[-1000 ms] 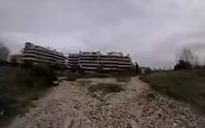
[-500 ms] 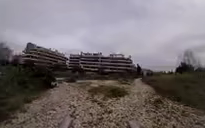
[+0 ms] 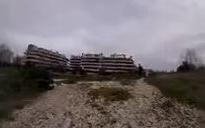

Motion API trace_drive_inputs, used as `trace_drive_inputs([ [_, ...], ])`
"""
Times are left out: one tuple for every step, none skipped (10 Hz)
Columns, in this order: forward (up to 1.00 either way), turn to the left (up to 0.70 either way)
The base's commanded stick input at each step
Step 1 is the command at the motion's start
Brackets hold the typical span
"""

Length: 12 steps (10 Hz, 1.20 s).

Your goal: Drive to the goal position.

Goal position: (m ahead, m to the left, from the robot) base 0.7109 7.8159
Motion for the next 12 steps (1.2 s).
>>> trace_drive_inputs([
  [0.5, 0.0],
  [0.5, 0.0],
  [0.5, 0.0],
  [0.5, 0.0],
  [0.5, 0.0],
  [0.5, 0.0],
  [0.5, 0.0],
  [0.5, 0.0],
  [0.5, 0.0],
  [0.5, 0.0],
  [0.5, 0.0],
  [0.5, 0.0],
])
